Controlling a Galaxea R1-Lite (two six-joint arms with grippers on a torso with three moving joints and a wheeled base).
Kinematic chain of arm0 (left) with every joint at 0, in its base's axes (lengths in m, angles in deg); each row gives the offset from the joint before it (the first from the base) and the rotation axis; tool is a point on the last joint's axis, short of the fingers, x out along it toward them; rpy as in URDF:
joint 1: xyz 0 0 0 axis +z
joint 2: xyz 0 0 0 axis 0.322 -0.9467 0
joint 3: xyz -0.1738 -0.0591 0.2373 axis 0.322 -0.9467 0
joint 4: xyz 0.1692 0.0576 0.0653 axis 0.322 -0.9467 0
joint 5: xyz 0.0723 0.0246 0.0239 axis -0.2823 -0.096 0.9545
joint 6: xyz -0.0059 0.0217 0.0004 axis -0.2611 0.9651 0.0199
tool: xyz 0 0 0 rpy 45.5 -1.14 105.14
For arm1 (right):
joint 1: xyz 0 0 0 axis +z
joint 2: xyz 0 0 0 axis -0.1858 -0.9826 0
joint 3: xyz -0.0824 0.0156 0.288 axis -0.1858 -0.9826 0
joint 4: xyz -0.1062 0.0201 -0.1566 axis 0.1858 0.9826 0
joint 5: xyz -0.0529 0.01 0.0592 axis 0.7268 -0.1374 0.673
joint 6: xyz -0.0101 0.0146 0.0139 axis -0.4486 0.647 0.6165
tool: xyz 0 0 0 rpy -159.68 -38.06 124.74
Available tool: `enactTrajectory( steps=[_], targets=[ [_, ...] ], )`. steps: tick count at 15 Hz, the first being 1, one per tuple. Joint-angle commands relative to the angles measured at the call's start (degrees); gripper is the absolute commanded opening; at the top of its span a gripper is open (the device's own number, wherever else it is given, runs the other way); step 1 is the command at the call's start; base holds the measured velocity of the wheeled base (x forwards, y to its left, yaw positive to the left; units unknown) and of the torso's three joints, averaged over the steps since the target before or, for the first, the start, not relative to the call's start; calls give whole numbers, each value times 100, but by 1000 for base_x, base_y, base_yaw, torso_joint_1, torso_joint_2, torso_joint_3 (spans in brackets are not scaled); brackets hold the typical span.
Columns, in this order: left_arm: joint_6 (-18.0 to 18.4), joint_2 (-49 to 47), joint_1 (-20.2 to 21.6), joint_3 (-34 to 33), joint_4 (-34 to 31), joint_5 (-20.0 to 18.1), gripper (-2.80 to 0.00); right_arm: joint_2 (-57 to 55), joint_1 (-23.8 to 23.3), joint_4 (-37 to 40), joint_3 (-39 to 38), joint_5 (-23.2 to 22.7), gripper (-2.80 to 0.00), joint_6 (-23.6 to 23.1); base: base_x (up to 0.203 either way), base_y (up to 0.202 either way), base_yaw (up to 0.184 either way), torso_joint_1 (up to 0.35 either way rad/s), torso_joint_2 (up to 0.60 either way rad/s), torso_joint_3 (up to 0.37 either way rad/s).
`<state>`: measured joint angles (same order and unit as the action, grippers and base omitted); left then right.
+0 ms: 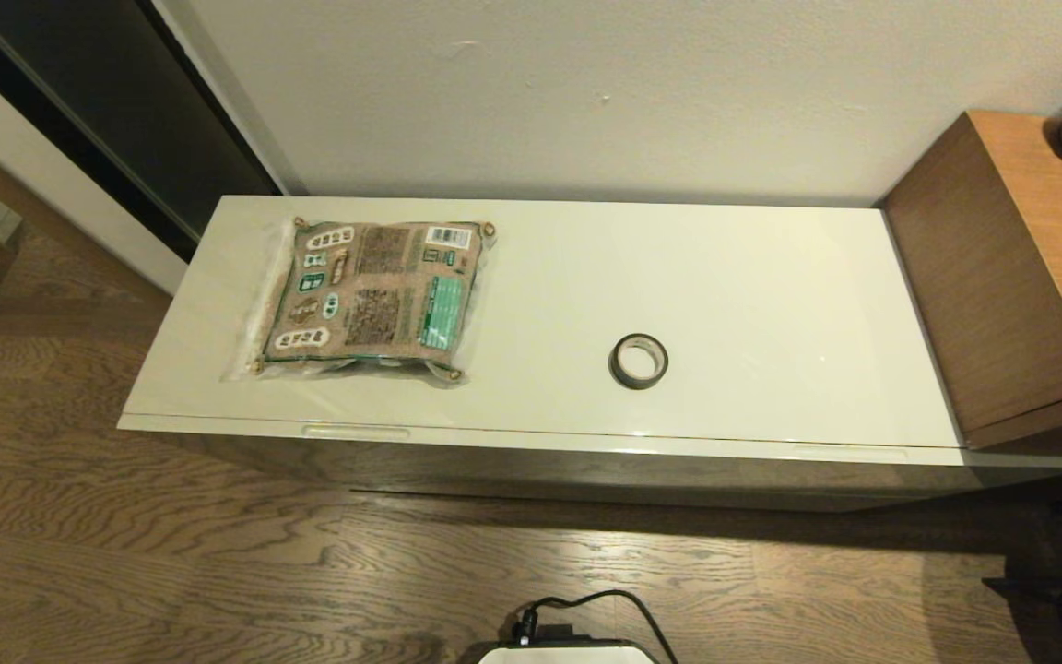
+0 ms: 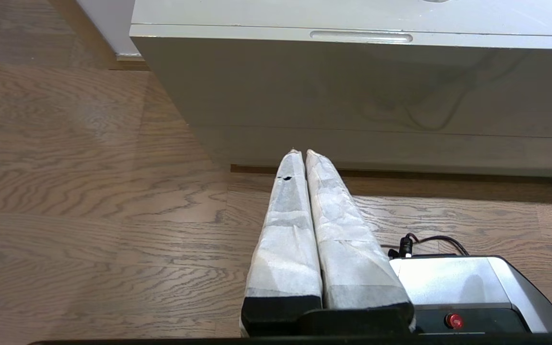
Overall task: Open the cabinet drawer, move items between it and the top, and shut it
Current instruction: Open the drawer
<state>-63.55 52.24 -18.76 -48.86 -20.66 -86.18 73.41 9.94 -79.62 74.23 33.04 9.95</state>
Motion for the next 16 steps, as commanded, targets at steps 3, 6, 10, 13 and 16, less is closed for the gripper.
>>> enactTrajectory(
  steps=[3,6,10,13,16],
  targets=[
    [-5,-6,4,-1,0,0,-280,-9,-2,-1,-16,-11,-280,-128,0,0,0,0,0,0],
    [-8,-6,-2,-1,0,0,-280,-9,-2,-19,-9,-13,-280,-296,0,0,0,0,0,0],
    [-5,-6,6,-1,0,0,-280,0,-2,-62,9,-22,-280,-340,0,0,0,0,0,0],
    [-5,-6,6,-1,0,0,-280,27,-2,-112,63,-33,-280,-435,0,0,0,0,0,0],
    [30,-6,-2,-1,-9,-9,-280,-349,-21,268,548,-18,-280,-424,0,0,0,0,0,0]
  ],
)
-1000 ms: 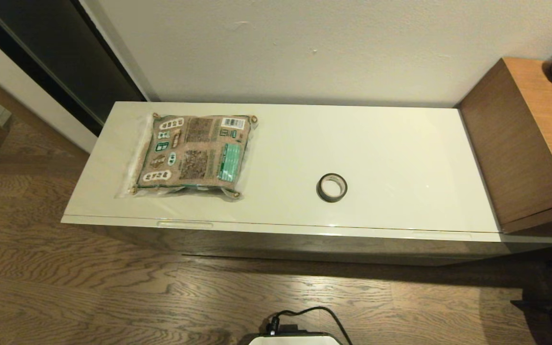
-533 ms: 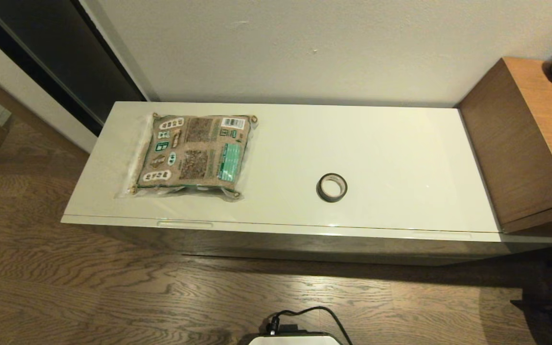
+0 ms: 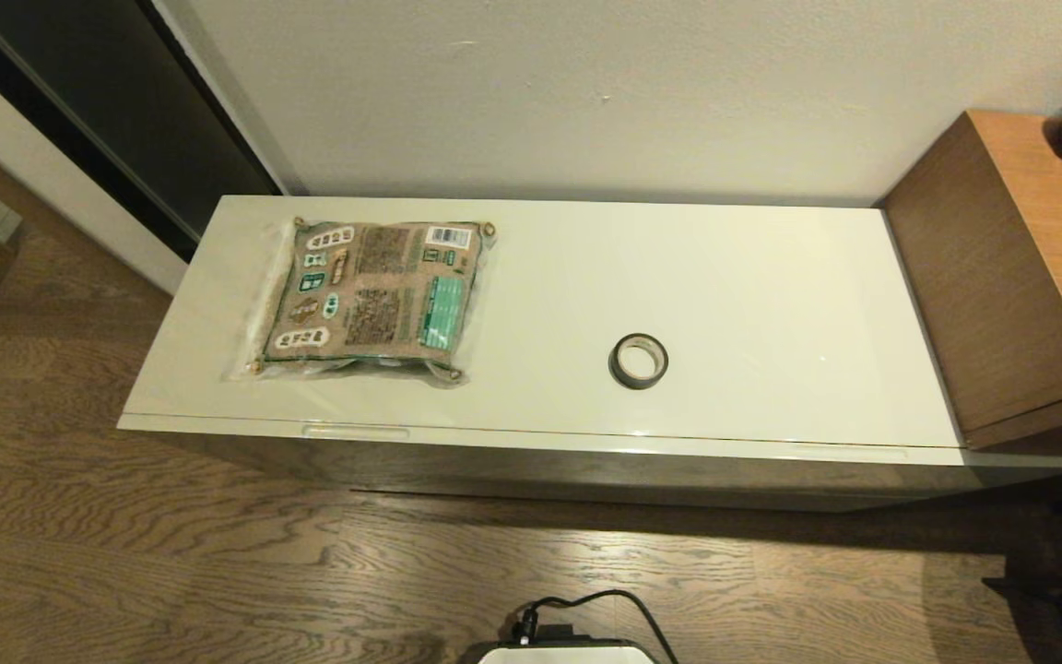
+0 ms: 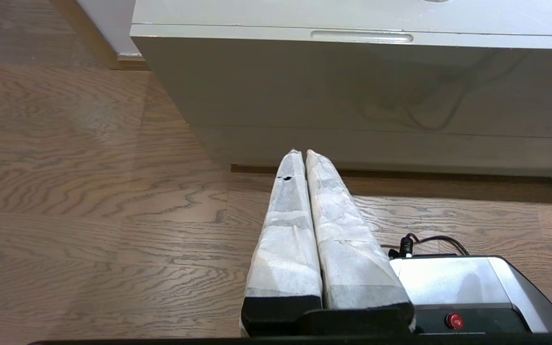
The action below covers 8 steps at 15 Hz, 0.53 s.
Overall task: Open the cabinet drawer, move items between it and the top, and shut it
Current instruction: Open the drawer
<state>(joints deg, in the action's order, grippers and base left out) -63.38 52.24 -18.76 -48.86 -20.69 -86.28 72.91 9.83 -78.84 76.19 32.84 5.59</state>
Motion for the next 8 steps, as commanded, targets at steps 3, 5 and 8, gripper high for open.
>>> enactTrajectory(
  steps=[3,5,8],
  targets=[
    [251,-6,6,-1,-24,-61,-280,-1402,-64,1442,2825,21,-280,266,0,0,0,0,0,0],
    [251,-6,6,-1,-32,-69,-280,-2531,-93,2837,4417,24,-280,426,0,0,0,0,0,0],
    [259,-6,6,-1,-32,-69,-280,-4407,-111,4190,5238,-10,-280,603,0,0,0,0,0,0]
  ],
)
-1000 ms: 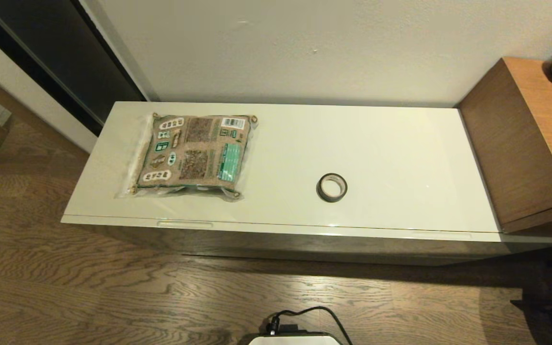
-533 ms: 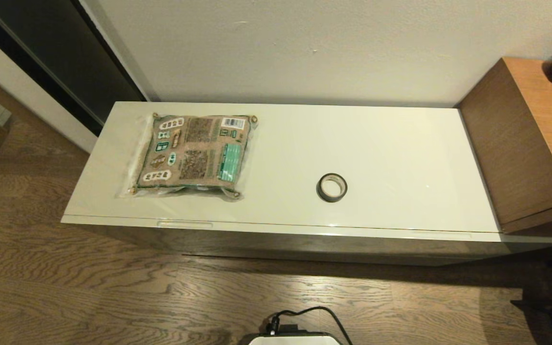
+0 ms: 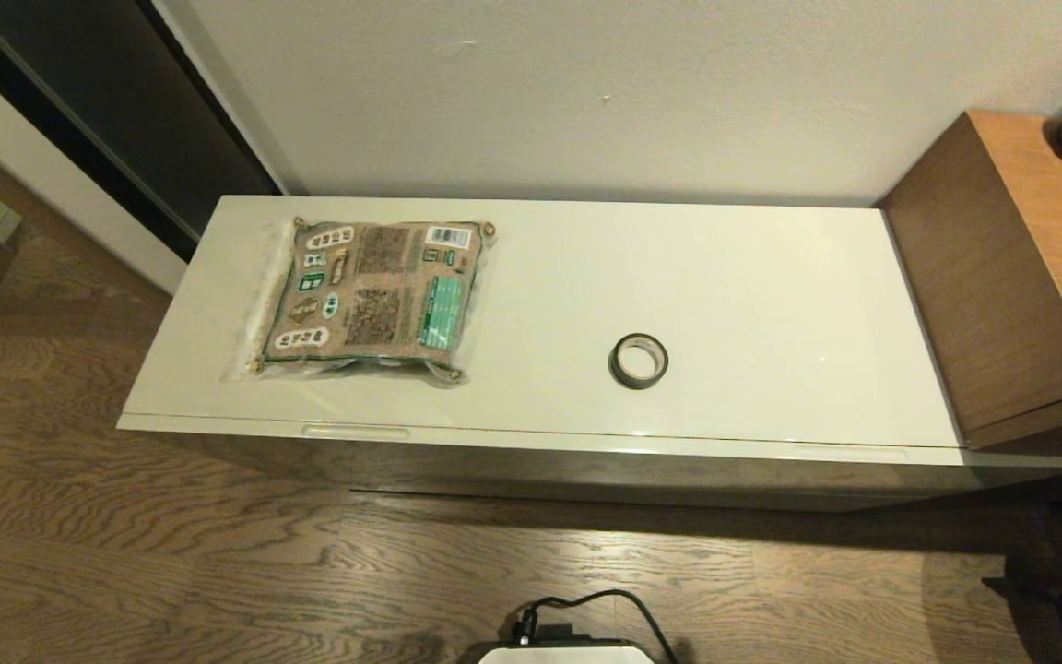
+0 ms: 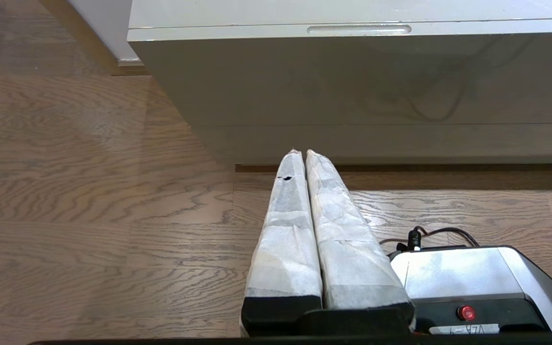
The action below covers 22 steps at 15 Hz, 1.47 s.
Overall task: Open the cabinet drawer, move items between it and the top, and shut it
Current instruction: Open the drawer
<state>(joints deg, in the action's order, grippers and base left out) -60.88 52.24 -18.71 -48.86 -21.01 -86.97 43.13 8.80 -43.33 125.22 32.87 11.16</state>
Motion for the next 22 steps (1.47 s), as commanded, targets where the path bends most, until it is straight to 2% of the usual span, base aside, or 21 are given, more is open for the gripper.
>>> enactTrajectory(
  steps=[1,3,4,5,8,11,12,15,16,22],
  targets=[
    [23,-11,1,-1,0,-14,-280,-1993,5,730,217,-40,-280,161,0,0,0,0,0,0],
    [112,-14,1,-1,2,-27,-280,-2813,120,636,-69,-79,-280,493,0,0,0,0,0,0],
    [388,-9,1,-1,15,-61,-280,-3290,359,371,-186,-74,-280,737,0,0,0,0,0,0],
    [431,-15,1,-1,18,-88,-280,-3744,612,141,-278,-70,-280,971,0,0,0,0,0,0],
    [421,-6,1,-1,8,-62,-280,-5081,1258,-711,-348,-53,-280,1746,0,0,0,0,0,0],
    [228,-6,1,-1,2,-25,-280,-6209,1531,-2210,-343,266,-280,2227,0,0,0,0,0,0],
    [97,-6,-7,-1,9,-9,-280,-6533,1581,-2524,-296,377,-280,2309,0,0,0,0,0,0],
    [89,-6,1,-1,9,-9,-280,-7069,1644,-3159,-72,515,-280,2713,0,0,0,0,0,0],
    [97,-6,1,-1,9,-9,-280,-7104,1648,-3304,51,528,-280,2817,0,0,0,0,0,0],
    [97,-6,1,-1,9,0,-280,-6859,1649,-2987,461,533,-280,2818,0,0,0,0,0,0]
  ],
)
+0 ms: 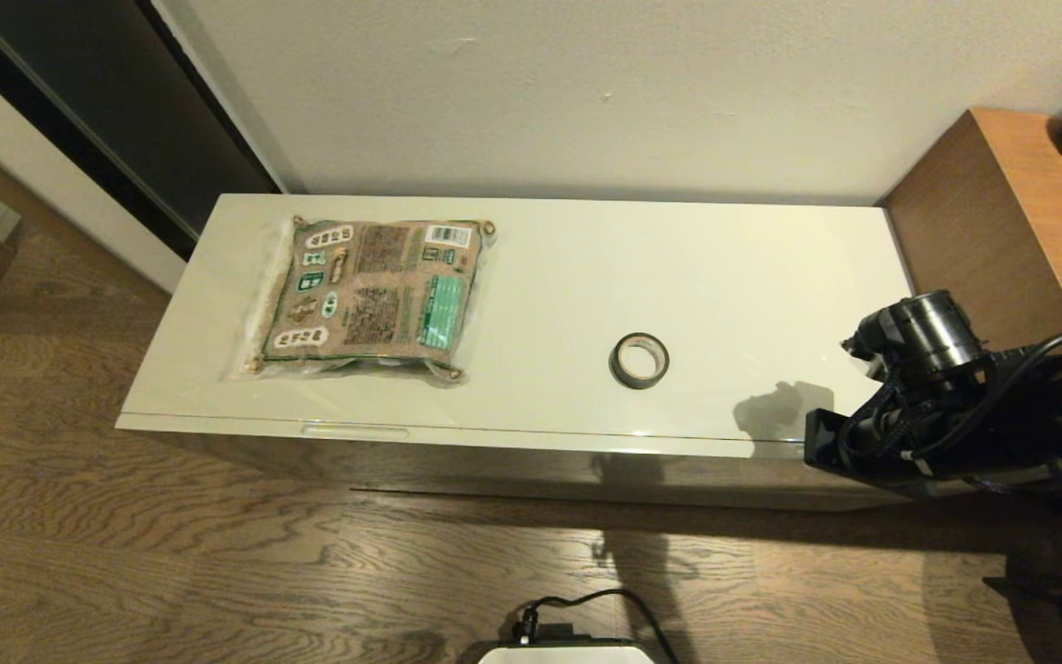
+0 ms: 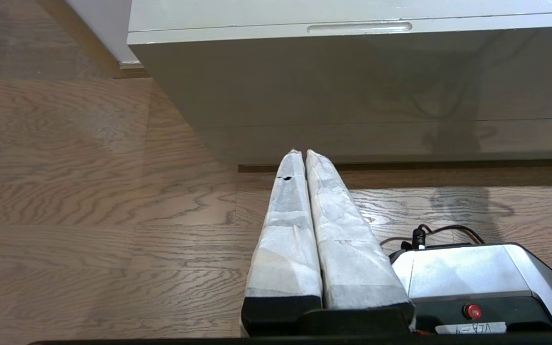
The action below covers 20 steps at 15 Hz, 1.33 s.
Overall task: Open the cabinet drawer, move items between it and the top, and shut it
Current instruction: Open the drawer
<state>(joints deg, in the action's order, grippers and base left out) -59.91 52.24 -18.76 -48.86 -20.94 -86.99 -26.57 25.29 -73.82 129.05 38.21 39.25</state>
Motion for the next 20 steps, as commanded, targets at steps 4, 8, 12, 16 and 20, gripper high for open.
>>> enactTrajectory(
  steps=[4,8,12,16,20],
  targets=[
    [0,-6,3,-1,1,2,-280,145,1,202,82,-11,-280,8,0,0,0,0,0,0],
    [0,-6,6,-1,1,2,-280,34,-23,142,106,5,-280,26,0,0,0,0,0,0],
    [0,-6,1,-1,1,2,-280,-167,-101,129,50,58,-280,26,0,0,0,0,0,0],
    [-8,-6,6,-1,1,2,-280,-321,-184,52,-165,50,-280,61,0,0,0,0,0,0],
    [-8,-6,3,-1,1,2,-280,-540,-184,-711,-692,45,-280,36,0,0,0,0,0,0]
  ],
)
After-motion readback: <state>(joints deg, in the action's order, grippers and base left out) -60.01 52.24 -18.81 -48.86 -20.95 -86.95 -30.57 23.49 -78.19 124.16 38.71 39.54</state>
